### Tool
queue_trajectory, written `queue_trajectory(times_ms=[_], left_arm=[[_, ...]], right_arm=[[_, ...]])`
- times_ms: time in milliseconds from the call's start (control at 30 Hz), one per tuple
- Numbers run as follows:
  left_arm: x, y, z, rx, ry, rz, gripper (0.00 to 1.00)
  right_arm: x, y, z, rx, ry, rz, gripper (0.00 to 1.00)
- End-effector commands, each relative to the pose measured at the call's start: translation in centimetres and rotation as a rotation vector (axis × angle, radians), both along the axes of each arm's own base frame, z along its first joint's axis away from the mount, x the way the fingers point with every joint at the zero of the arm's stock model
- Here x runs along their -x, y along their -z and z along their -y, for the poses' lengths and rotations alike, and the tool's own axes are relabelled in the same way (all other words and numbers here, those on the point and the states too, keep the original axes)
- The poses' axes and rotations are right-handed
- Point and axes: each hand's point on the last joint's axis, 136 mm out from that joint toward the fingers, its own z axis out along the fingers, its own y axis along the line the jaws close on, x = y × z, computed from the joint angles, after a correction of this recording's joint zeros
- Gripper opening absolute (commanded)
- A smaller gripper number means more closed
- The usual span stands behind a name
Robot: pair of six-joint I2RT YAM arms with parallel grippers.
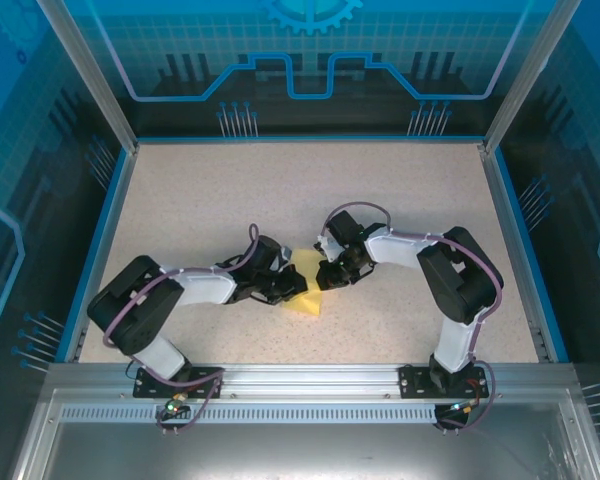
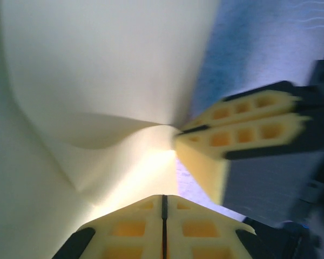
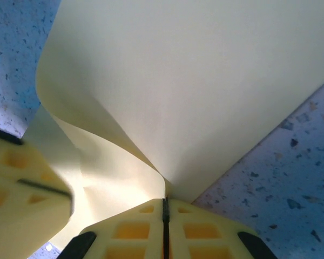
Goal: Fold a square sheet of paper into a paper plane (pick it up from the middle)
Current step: Fold the triangle a second time at the center of the table.
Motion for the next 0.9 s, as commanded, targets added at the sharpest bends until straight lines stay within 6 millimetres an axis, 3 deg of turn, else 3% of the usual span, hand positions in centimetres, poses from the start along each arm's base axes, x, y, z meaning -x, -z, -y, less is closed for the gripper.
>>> queue_trajectory(times_ms=[0,300,867], left_arm=[[-0.1,-1.1,-0.2,-0.019,0.012,0.062,0.08],[-0.2,1.5,-0.6,-0.088,-0.002,0.0,0.08],[-0.7,2.4,-1.1,-0.145,-0.014,-0.003,0.07]], right_arm=[[-0.4,-0.3,-0.4,-0.03,-0.019,-0.003,0.09],[-0.6,-0.3,-0.6,-0.03,-0.033,0.01,0.09],[-1.0,0.1,-0.8,-0.025,-0.048,0.008,0.09]])
